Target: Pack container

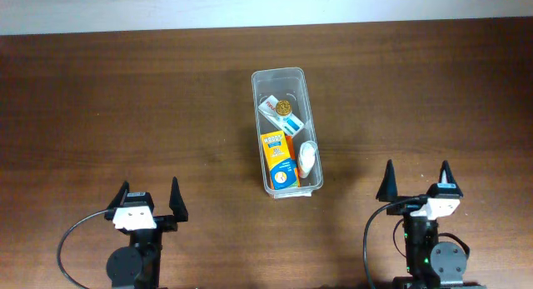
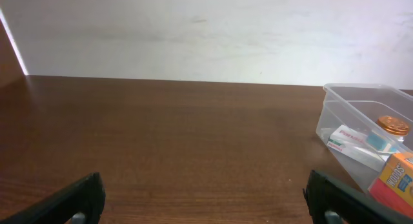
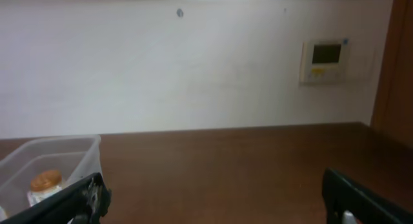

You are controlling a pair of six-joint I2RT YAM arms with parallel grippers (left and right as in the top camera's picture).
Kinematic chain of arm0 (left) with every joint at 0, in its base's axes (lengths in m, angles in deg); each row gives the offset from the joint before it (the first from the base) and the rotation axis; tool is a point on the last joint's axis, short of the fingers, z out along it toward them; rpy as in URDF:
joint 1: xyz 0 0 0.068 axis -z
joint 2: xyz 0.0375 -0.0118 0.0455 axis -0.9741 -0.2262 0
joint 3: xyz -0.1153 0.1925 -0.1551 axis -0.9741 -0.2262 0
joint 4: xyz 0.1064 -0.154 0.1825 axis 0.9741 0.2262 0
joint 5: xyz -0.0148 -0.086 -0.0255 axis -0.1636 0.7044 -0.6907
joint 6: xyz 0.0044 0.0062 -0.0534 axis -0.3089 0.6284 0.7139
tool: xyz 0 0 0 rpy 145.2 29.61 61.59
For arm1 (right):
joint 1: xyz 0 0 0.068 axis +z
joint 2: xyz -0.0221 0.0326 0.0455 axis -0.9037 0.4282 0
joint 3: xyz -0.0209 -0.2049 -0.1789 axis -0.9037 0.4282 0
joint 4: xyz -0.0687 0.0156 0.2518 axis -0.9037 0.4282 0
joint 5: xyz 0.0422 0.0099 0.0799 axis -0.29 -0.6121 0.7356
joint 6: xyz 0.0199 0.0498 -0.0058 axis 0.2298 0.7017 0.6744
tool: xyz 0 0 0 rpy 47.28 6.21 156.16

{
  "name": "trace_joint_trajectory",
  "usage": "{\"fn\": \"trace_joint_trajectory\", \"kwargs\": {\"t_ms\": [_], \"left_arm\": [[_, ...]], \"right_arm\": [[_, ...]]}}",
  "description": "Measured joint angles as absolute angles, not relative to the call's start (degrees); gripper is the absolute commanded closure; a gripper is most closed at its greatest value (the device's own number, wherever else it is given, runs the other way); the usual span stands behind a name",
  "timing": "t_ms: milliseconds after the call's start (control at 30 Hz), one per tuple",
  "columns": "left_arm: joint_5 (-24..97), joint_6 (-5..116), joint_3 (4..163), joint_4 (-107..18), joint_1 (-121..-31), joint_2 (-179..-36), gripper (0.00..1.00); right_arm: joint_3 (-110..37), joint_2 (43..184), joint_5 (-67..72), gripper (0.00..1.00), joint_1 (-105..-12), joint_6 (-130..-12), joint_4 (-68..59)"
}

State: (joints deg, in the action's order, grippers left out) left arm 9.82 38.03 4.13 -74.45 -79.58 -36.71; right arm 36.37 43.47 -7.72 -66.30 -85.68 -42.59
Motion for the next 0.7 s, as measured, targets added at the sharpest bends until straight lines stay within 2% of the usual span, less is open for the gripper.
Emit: {"fn": "trace_joint_trajectory", "kwargs": {"t_ms": [400, 700], "left_arm": [[9.82, 38.03, 4.13, -74.45, -79.58, -36.71, 0.01], [9.82, 38.03, 4.13, -74.45, -79.58, -36.71, 0.0]], "right_arm": [[36.48, 43.47, -7.54, 0.02, -66.3, -85.65, -33.14], [36.48, 43.47, -7.52, 0.02, -66.3, -85.63, -33.1]]}}
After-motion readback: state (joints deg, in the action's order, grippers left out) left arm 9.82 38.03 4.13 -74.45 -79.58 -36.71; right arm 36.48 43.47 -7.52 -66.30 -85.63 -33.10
